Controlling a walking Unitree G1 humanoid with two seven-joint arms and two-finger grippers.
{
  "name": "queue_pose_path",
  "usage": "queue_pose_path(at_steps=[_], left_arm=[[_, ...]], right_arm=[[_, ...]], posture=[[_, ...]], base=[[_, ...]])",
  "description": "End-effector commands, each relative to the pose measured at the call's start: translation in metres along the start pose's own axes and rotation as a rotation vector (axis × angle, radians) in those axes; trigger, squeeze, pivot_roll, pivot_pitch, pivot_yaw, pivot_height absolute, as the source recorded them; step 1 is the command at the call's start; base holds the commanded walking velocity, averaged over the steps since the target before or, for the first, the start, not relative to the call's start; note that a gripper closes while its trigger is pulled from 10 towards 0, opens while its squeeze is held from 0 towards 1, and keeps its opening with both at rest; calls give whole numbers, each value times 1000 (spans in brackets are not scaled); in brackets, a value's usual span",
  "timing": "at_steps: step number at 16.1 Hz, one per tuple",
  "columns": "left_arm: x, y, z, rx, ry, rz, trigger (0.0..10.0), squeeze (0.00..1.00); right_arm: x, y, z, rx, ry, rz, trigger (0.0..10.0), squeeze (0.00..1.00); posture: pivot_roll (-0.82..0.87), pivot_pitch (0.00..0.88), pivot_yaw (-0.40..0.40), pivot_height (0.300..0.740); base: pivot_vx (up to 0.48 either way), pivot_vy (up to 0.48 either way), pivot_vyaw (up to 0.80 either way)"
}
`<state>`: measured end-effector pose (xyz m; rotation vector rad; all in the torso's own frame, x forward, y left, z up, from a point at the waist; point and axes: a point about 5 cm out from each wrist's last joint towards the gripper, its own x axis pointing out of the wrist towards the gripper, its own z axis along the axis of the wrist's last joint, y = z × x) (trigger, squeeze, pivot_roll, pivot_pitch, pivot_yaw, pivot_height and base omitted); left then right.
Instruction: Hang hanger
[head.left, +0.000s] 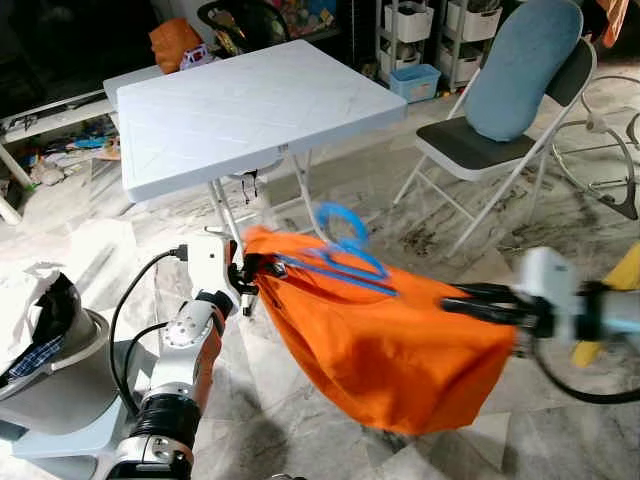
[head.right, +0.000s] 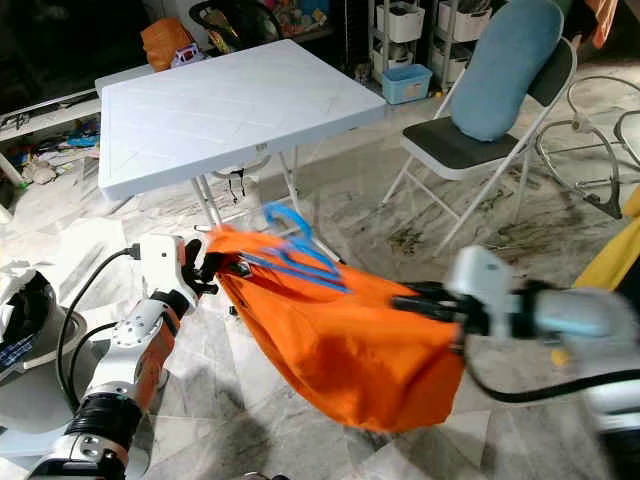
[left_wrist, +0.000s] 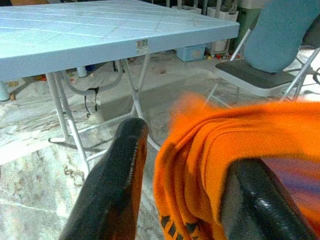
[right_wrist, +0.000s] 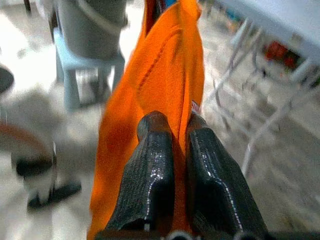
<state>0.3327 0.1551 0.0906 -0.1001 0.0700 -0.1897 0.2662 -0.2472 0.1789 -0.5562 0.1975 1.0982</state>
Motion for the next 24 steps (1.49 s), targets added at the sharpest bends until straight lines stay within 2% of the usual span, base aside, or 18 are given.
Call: queue_pose_path(at_steps=[1,6,8,11,15,19,23,24], left_arm=[[-5,26,3,10,-1,92,0,0],[-6,27,1,-10,16,78,0,0],[-6,25,-3,-31,45,40,0,0],[-7,21,-8,-48,74,1,0,0],[-7,12,-13,-67,105,-59,0,0],[-11,-5,-22,-141,156,-181,0,0],[-13,-11,-25,-166,185,-225,0,0],[-14,-13,-26,-170,198,-237,0,0]], right_arm=[[-22,-8,-1,-41,52,-10,10000,0],[-56,-21,3,-109,150,42,10000,0],[-68,-30,17,-117,103,25,10000,0],[-82,-38,37,-101,-24,22,10000,0],[-85,-39,46,-85,-99,25,10000,0],[-81,-37,59,-46,-225,31,10000,0],[-76,-40,60,-45,-230,21,10000,0],[-72,-40,57,-47,-199,19,10000,0]], posture=[[-130,0,135,740],[-132,1,137,740],[-133,1,142,740],[-137,3,144,740],[-142,10,149,740],[-139,10,150,740],[-138,7,146,740],[-138,6,144,740]], base=[[0,0,0],[0,0,0],[0,0,0],[0,0,0],[0,0,0],[0,0,0],[0,0,0],[0,0,0]])
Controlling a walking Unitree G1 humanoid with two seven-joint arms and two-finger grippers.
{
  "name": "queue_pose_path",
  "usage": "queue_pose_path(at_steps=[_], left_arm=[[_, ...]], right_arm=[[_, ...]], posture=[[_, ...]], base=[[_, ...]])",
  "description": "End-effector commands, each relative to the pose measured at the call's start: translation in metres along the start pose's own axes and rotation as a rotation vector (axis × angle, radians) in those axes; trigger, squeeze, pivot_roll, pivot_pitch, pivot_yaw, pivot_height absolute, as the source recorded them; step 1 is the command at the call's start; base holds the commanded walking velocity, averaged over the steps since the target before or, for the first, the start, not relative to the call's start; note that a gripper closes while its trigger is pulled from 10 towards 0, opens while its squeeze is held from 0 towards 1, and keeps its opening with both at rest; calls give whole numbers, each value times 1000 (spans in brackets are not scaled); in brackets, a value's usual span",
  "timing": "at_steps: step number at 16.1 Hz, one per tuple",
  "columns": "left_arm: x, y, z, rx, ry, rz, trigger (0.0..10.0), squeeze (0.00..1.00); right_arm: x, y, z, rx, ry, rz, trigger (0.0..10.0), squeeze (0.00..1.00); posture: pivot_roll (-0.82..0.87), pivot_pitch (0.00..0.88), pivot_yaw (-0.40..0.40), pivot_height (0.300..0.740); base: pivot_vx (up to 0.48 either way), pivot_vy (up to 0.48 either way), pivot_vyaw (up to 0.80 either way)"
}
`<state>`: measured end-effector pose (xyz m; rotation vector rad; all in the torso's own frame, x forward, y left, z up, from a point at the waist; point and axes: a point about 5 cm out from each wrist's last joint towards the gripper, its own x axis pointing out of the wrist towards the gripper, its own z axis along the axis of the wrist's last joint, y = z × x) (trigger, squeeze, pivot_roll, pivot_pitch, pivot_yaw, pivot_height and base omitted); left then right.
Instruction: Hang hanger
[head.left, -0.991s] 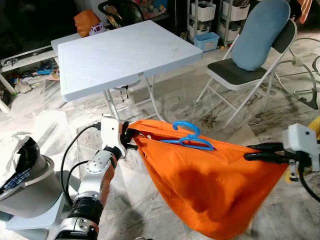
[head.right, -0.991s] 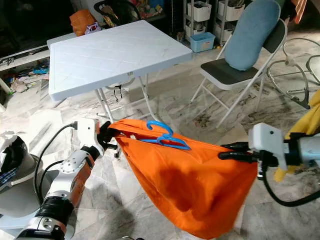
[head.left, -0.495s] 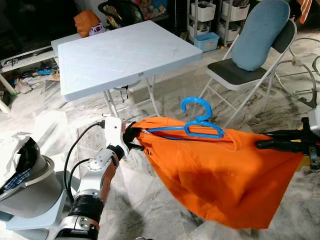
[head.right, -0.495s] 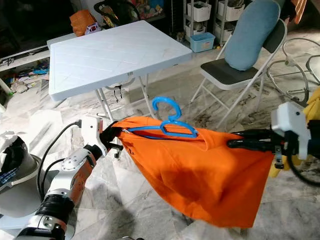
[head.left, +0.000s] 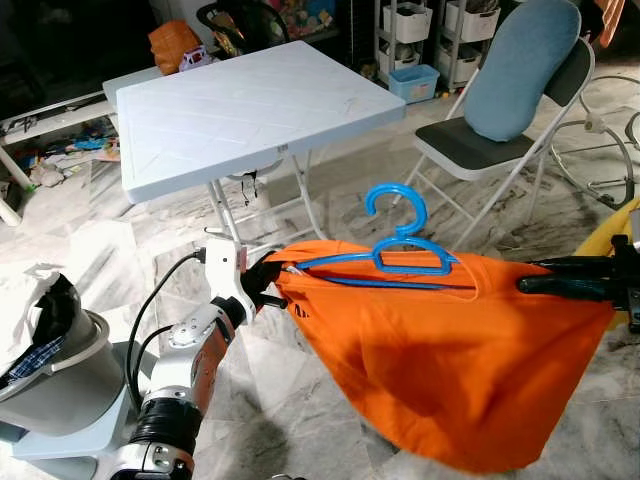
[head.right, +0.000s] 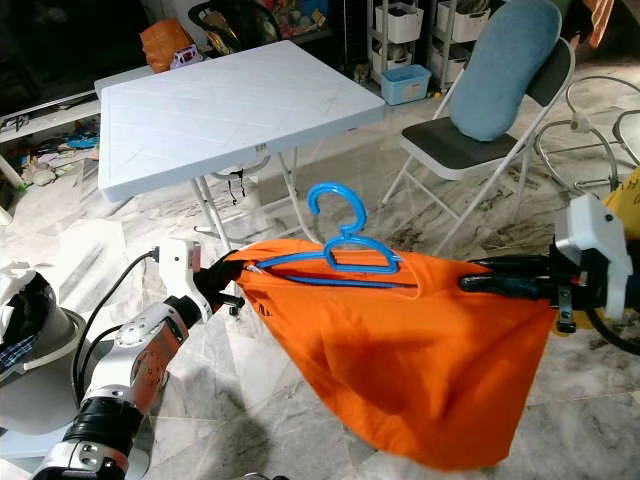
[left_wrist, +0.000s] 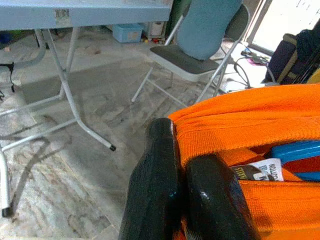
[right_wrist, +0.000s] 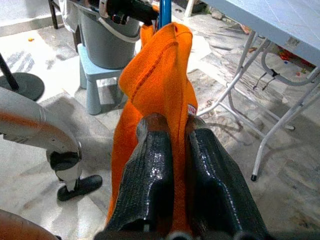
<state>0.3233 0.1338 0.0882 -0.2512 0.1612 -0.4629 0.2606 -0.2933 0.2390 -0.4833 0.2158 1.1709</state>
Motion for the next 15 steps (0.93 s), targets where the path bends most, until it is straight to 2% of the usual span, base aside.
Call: queue_pose_path(at_steps=[1,3,4,8,10,13,15], left_arm=[[-10,10,-18,-9,87,56,0,0],[-6,10,-5,45,42,88,0,0],[-3,10,2,69,21,103,0,0],[-2,7,7,168,21,113,0,0],[-3,10,4,168,43,133,0,0],[-5,15,6,165,40,153,0,0],[-6,18,3,166,53,168,0,0]], right_arm=[[-4,-4,20,-118,-80,-18,10000,0],[1,-1,-1,-157,91,2,10000,0],[7,-3,-10,-166,138,-34,10000,0],[29,-5,-20,-254,197,-100,10000,0],[22,-5,-22,-268,214,-93,10000,0],[4,-15,-21,-299,279,-154,10000,0],[-14,-17,-7,-301,253,-157,10000,0]], posture=[[-137,5,142,740],[-134,5,140,740],[-132,5,137,740],[-131,6,139,740],[-131,6,139,740],[-131,6,139,740],[-136,4,140,740]], base=[[0,0,0],[0,0,0],[0,0,0],[0,0,0],[0,0,0],[0,0,0],[0,0,0]])
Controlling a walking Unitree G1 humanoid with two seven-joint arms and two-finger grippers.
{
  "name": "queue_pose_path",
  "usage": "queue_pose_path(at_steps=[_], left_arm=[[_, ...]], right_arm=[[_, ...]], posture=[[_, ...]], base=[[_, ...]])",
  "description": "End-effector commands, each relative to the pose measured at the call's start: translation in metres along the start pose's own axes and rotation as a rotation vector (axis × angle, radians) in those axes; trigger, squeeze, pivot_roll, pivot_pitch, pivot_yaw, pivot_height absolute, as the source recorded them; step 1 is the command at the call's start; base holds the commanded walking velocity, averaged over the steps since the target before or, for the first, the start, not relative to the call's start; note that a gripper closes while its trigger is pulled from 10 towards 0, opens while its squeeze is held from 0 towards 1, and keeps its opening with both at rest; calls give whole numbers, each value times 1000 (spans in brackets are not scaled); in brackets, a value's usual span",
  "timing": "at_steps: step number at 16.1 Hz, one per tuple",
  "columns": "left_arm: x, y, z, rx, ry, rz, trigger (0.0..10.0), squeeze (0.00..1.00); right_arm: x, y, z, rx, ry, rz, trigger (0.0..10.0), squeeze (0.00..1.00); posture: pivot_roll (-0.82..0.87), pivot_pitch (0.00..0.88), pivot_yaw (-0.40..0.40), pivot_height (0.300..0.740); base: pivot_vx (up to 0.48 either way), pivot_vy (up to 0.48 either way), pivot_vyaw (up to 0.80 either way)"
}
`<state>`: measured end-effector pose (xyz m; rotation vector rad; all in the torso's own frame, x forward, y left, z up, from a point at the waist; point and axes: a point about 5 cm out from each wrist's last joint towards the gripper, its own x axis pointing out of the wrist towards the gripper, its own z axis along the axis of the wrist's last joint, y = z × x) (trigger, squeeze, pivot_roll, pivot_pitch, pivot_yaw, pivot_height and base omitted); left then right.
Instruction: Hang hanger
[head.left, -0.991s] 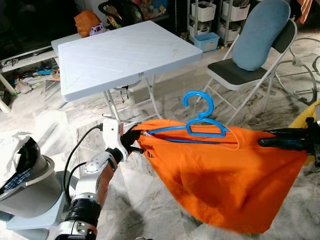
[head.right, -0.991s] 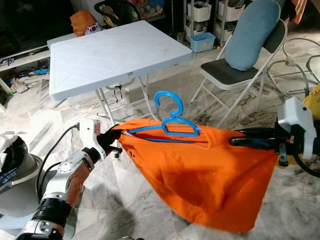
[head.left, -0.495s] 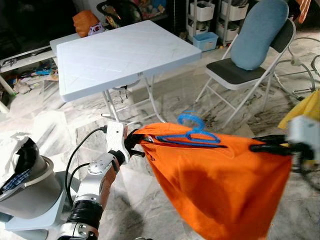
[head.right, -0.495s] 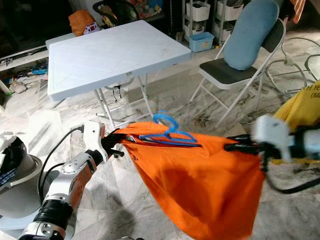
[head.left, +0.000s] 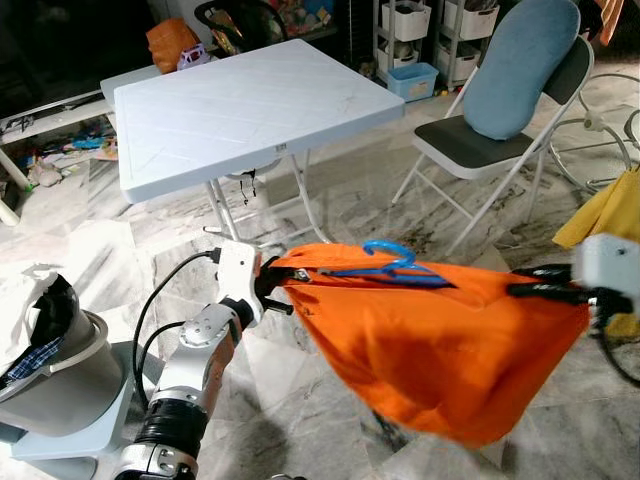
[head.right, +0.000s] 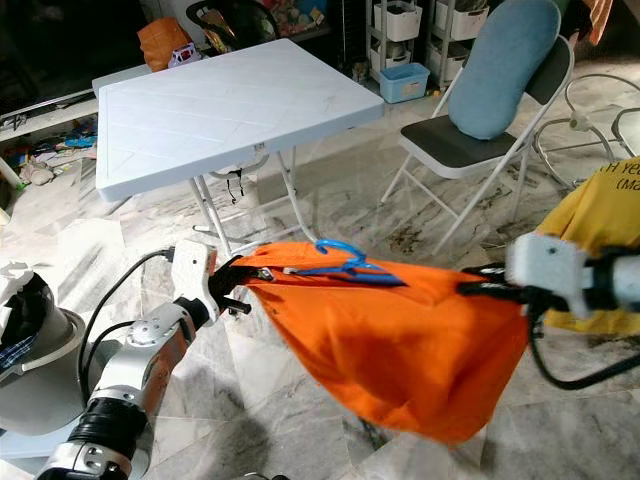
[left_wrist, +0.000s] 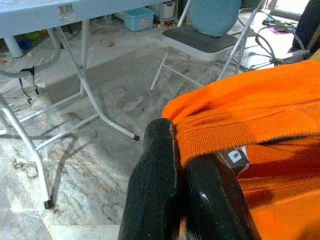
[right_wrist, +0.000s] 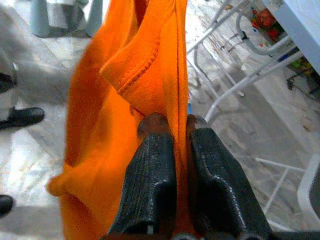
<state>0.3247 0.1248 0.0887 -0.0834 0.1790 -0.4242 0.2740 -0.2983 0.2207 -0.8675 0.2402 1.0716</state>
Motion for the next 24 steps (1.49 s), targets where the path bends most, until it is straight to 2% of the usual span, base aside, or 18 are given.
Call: queue_pose_path(at_steps=[1,4,7,10,11,12,15,16,17,20,22,24], left_arm=[[-11,27,-1,4,17,114,0,0],[-10,28,-3,-2,30,110,0,0],[-8,26,-6,-12,46,98,0,0],[-8,25,-12,-21,72,88,0,0],[-9,25,-12,-22,73,87,0,0],[-10,25,-15,-34,81,90,0,0],[-9,24,-17,-89,82,95,0,0],[-10,27,-15,-117,68,106,0,0],[-10,29,-12,-111,63,109,0,0],[-9,34,-1,-117,23,120,0,0],[-8,38,6,-118,5,139,0,0],[-9,41,8,-121,4,140,0,0]], right_arm=[[-35,-13,8,-8,13,-81,10000,0],[-61,-24,6,-21,60,-155,10000,0],[-69,-27,13,-18,20,-170,10000,0],[-70,-32,40,7,-188,-168,10000,0],[-71,-32,42,8,-204,-170,10000,0],[-69,-33,55,27,-305,-142,10000,0],[-64,-29,64,75,-422,-80,10000,0],[-60,-24,61,75,-380,-43,10000,0],[-57,-20,53,70,-311,-19,10000,0],[-47,-10,20,24,-39,8,10000,0],[-41,-5,10,2,54,26,10000,0],[-36,-1,12,20,23,31,10000,0]], posture=[[-141,5,144,740],[-154,6,151,740],[-158,5,154,740],[-155,4,154,740],[-155,4,154,740],[-155,4,154,740],[-152,3,147,740],[-152,2,147,740],[-153,2,146,740],[-153,2,143,740],[-153,2,143,740],[-153,2,143,740]], base=[[0,0,0],[0,0,0],[0,0,0],[0,0,0],[0,0,0],[0,0,0],[0,0,0],[0,0,0],[0,0,0],[0,0,0],[0,0,0],[0,0,0]])
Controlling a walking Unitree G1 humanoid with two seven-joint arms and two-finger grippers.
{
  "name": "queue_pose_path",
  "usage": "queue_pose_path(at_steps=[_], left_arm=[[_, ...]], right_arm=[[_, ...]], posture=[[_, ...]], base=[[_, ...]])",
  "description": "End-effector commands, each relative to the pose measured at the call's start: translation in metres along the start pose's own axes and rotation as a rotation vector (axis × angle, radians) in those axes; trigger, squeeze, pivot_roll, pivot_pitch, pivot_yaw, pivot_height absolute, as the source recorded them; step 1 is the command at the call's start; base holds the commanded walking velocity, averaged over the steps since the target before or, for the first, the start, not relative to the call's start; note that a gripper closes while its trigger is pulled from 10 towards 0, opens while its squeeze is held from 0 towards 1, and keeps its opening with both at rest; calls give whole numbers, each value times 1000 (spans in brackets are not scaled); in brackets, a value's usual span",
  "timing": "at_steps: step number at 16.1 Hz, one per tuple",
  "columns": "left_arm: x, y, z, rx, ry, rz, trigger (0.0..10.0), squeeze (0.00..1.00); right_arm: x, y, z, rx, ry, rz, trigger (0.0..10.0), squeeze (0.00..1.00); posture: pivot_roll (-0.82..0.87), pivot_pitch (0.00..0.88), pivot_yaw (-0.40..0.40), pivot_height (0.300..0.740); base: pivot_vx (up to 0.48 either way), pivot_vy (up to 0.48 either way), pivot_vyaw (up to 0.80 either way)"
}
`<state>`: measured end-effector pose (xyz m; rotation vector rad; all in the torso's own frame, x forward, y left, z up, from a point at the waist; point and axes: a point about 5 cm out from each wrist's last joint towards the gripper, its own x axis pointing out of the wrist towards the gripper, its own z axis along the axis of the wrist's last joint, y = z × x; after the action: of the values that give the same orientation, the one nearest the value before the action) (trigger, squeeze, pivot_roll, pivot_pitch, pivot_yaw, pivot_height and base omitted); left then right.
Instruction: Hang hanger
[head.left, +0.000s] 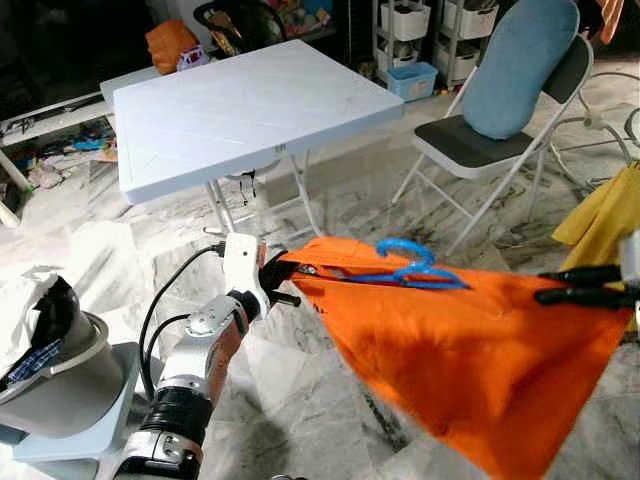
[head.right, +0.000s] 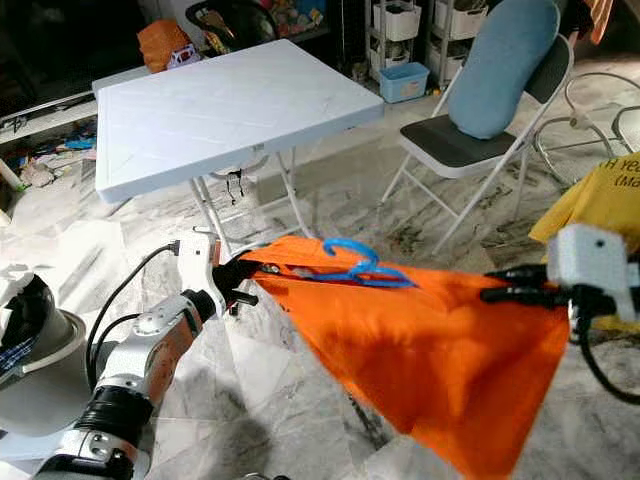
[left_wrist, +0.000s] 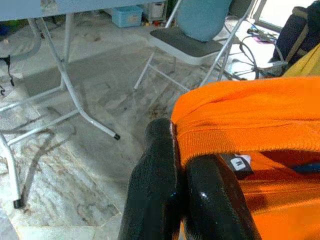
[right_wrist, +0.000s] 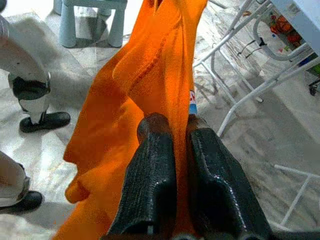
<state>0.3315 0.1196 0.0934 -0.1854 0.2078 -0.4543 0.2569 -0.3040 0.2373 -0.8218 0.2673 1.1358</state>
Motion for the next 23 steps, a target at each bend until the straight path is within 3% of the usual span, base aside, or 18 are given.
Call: queue_pose_path(at_steps=[1,3,5,6,9,12,13,14,15,18,20,22,23], left_arm=[[-20,46,1,-21,19,181,0,0],[-24,48,-17,-70,96,173,0,0],[-27,46,-27,-79,132,147,0,0],[-28,43,-32,-89,148,125,0,0],[-25,35,-37,-98,171,86,0,0],[-21,24,-40,-111,178,43,314,0],[-20,22,-40,-127,171,43,10000,0],[-20,20,-39,-135,156,47,10000,494],[-17,22,-28,-157,60,104,10000,1000],[-19,30,2,-121,-132,184,10000,1000],[-31,49,39,155,-300,374,10000,1000],[-36,59,64,334,-363,461,10000,1000],[-36,60,79,424,-400,510,10000,1000]], right_arm=[[-10,-4,9,4,-24,-40,10000,0],[-10,-6,22,-8,-125,-51,10000,0],[-21,-12,33,-15,-182,-92,10000,0],[-35,-19,44,-13,-243,-133,10000,0],[-55,-30,65,-6,-378,-187,10000,0],[-52,-37,71,-3,-455,-225,10000,0],[-44,-39,70,-3,-457,-226,10000,0],[-37,-38,68,-3,-445,-220,10000,0],[-9,-32,58,42,-448,-183,10000,0],[22,-24,47,117,-455,-180,10000,0],[44,-15,38,161,-448,-191,10000,0],[63,-7,37,197,-453,-178,10000,0],[84,4,34,222,-451,-163,10000,0]], posture=[[-146,0,143,740],[-150,2,146,740],[-159,4,148,740],[-159,4,148,740],[-169,5,148,740],[-166,4,145,740],[-160,0,139,740],[-160,0,139,740],[-149,0,130,740],[-141,0,125,740],[-134,2,119,740],[-128,3,119,740],[-125,1,119,740]], base=[[0,0,0],[0,0,0],[0,0,0],[0,0,0],[0,0,0],[0,0,0],[0,0,0],[0,0,0],[0,0,0],[0,0,0],[0,0,0],[0,0,0],[0,0,0]])
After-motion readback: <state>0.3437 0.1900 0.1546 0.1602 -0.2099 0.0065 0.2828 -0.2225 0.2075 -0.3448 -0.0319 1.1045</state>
